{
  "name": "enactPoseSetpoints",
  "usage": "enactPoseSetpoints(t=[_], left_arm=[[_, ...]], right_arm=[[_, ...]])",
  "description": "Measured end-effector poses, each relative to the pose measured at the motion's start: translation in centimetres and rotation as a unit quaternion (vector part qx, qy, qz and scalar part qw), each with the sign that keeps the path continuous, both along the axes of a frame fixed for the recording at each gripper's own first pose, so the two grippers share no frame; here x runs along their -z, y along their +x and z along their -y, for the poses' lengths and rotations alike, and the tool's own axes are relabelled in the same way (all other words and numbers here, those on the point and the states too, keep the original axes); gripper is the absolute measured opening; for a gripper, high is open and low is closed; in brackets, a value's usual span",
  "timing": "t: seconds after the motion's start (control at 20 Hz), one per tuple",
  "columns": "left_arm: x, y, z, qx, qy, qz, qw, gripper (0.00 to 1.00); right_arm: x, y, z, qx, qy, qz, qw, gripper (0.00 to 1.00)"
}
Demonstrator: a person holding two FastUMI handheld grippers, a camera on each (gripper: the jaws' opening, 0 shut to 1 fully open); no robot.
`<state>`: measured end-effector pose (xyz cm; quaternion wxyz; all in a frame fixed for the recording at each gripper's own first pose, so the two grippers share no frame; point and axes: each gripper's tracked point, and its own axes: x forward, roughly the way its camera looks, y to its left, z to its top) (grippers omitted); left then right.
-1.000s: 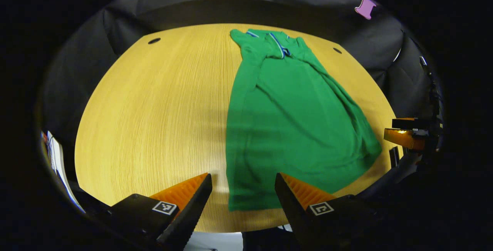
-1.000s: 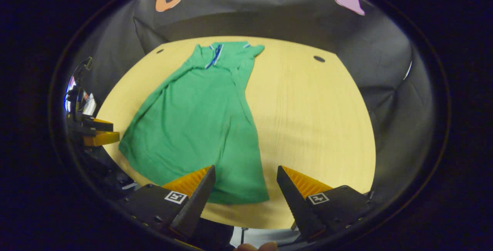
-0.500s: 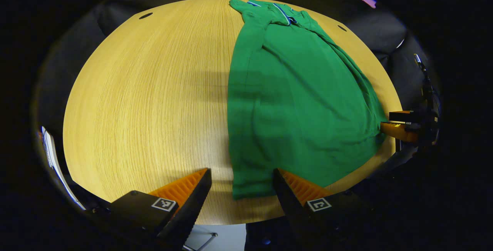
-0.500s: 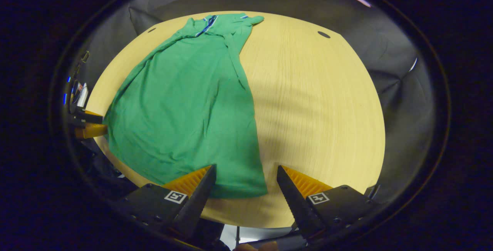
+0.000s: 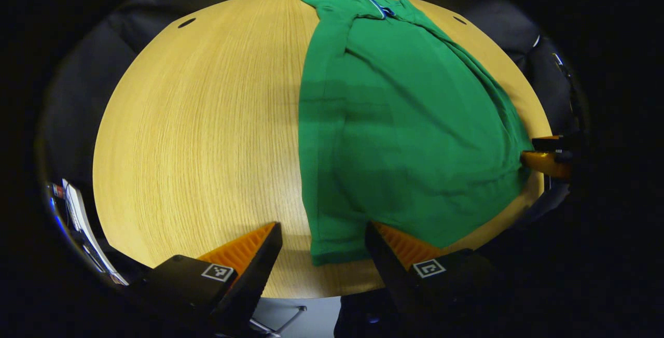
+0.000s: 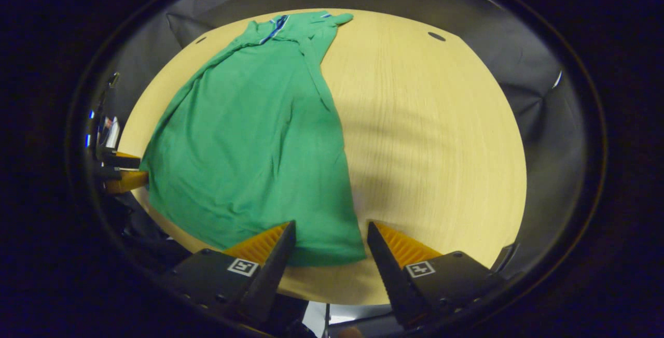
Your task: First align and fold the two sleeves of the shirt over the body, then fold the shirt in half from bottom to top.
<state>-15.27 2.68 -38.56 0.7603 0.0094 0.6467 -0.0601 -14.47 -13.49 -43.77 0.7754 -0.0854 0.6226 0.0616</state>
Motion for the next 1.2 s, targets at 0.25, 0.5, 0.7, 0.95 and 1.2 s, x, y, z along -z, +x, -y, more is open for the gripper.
enactPoseSetpoints(t=[0.25, 0.5, 0.7, 0.95, 1.2], left_arm=[[-2.2, 4.1, 0.0, 0.001, -0.004, -0.017, 1.0, 0.87], [-5.2, 9.5, 0.4, -0.023, -0.068, -0.046, 0.996, 0.12], [-9.8, 15.3, -0.5, -0.039, -0.113, -0.06, 0.991, 0.07], [-17.7, 16.6, -2.4, -0.041, -0.158, -0.057, 0.985, 0.07], [-27.2, 21.1, -5.9, -0.053, -0.173, -0.024, 0.983, 0.06]], right_arm=[[0.0, -0.6, -1.5, -0.024, 0.015, -0.016, 0.999, 0.37], [-0.1, -1.4, -2.8, -0.024, 0.037, -0.046, 0.998, 0.0], [-2.1, -0.4, -3.6, -0.004, 0.06, -0.029, 0.998, 0.0], [-5.5, 1.4, -3.5, 0.016, 0.076, 0.003, 0.997, 0.0], [-8.2, 3.3, -3.2, 0.033, 0.088, 0.03, 0.995, 0.0]])
